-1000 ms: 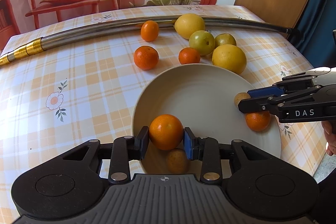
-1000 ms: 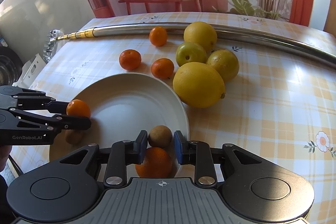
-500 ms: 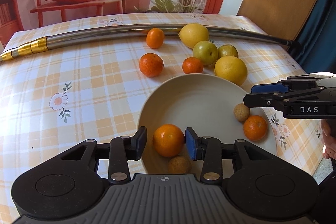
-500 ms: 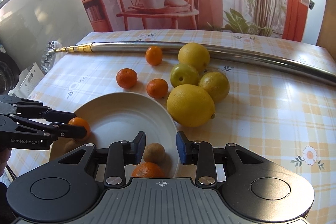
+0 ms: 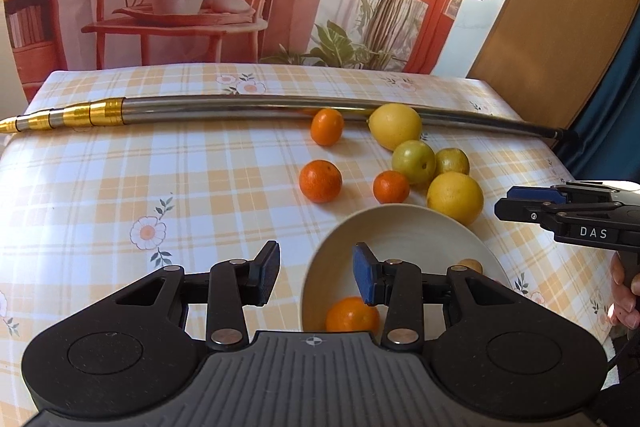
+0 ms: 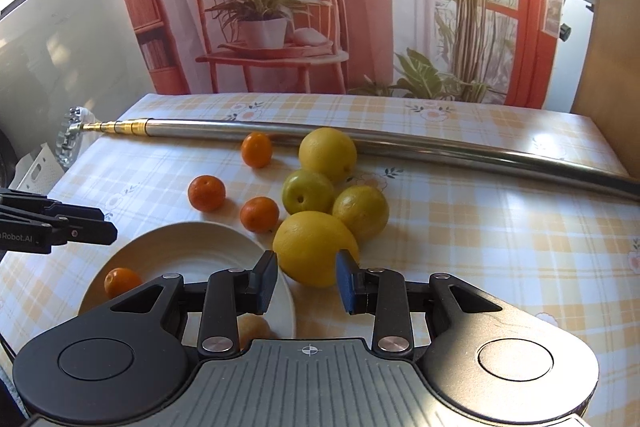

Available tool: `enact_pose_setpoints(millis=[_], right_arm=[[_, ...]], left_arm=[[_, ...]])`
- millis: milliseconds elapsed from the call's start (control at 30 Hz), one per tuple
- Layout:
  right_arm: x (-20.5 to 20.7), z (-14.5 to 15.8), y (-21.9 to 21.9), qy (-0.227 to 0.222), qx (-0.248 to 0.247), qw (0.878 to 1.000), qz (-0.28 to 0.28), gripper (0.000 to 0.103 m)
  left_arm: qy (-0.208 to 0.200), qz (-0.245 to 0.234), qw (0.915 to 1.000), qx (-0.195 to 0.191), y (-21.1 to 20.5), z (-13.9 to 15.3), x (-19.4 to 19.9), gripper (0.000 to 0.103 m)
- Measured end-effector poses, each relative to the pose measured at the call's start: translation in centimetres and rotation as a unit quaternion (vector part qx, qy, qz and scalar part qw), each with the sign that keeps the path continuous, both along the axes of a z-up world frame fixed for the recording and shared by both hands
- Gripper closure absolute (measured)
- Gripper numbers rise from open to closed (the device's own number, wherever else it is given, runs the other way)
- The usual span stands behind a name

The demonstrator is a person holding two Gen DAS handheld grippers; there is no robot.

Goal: Organize fruits
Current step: 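Withdraw both open grippers from the plate toward the remaining fruit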

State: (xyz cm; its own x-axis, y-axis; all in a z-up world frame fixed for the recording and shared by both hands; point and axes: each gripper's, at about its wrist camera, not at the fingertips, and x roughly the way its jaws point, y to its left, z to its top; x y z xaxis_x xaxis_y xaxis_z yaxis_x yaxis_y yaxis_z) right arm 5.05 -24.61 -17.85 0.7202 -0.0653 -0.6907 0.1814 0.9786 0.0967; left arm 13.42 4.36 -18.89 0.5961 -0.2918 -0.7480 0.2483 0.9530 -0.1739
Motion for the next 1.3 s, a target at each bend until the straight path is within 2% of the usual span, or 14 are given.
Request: enact_pose_setpoints(millis=[400,467,533,667,700,767,833,867,1033,1300], right_arm=[[0.5,2.6,-2.8,-0.056,-0.031,0.996,-0.056,0.072],[0.7,3.0,-3.3,-0.067,-0.025,0.996,-0.06,0.065],[0.8,3.2,-3.6,-0.075,-0.017,0.995,-0.061,0.048],[1.5,3.3,-3.7,-0.073,-0.022,0.995,-0.058,0.047],[1.5,3.2,-3.8,-0.073,-0.023,0.995,-0.059,0.045],[1.6,3.1,-3.7,-0.074,-0.024,0.995,-0.061,0.035],[1.7,2.9,-3.8,-0.074,-0.025,0.995,-0.066,0.009],[1.7,2.8,-4.0,-0.074,-0.023,0.995,-0.067,0.005],[1.8,2.2,-4.6,-0.062,-0.016,0.995,-0.078,0.0],[2.1,1.2,-6.4,-0.042,0.021,0.99,-0.133,0.0]], left_arm=[[-0.041,0.018,0.999,0.007,1.0,3.4,2.3,0.061],[-0.041,0.017,0.999,0.004,1.0,3.7,2.7,0.061],[-0.043,0.013,0.999,0.006,0.6,3.8,3.0,0.061],[-0.041,-0.003,0.9991,0.013,-0.4,3.5,3.5,0.061],[-0.039,-0.01,0.9991,0.014,-0.8,3.4,3.6,0.061],[-0.035,-0.023,0.999,0.014,-1.5,3.0,4.0,0.061],[-0.03,-0.034,0.9988,0.016,-2.3,2.5,4.4,0.061],[-0.028,-0.036,0.9988,0.017,-2.6,2.3,4.6,0.061],[-0.016,-0.046,0.9988,0.0,-3.7,1.5,5.3,0.061],[0.01,-0.069,0.9976,-0.007,-5.3,0.0,6.7,0.061]])
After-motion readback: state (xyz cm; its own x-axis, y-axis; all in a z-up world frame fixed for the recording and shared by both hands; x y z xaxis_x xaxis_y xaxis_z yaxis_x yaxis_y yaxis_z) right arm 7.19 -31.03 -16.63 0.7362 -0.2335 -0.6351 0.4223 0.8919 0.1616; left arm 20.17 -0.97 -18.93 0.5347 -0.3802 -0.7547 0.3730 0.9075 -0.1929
